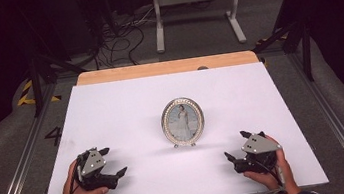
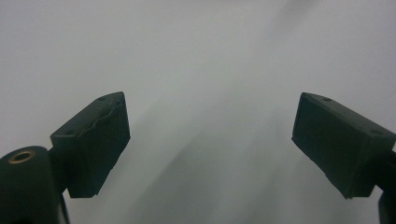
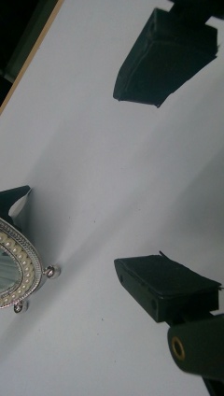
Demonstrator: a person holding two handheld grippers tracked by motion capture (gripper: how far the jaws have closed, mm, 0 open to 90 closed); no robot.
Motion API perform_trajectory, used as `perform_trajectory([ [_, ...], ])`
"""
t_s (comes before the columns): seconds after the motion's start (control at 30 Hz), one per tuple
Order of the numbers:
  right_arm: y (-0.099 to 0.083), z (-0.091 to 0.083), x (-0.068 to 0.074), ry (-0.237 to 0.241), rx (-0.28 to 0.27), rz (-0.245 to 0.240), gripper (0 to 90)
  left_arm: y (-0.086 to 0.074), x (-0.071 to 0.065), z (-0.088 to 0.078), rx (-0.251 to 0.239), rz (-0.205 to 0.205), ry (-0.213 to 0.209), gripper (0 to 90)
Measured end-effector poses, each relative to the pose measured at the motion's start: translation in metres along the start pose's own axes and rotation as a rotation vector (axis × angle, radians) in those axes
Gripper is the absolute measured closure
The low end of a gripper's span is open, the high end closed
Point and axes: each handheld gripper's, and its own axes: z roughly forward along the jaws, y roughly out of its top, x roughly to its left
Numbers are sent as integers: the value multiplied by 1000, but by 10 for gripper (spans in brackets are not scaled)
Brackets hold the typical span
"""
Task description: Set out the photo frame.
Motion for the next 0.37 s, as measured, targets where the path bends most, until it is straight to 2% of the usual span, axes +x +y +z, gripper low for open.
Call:
perform_trajectory([
  [0.17, -2, -2, 0, -1, -1, 7, 163, 2, 0, 3, 0, 10, -6, 116],
  [0.37, -2, -3, 1, -6, -2, 8, 163, 2, 2, 5, 1, -1, -12, 116],
])
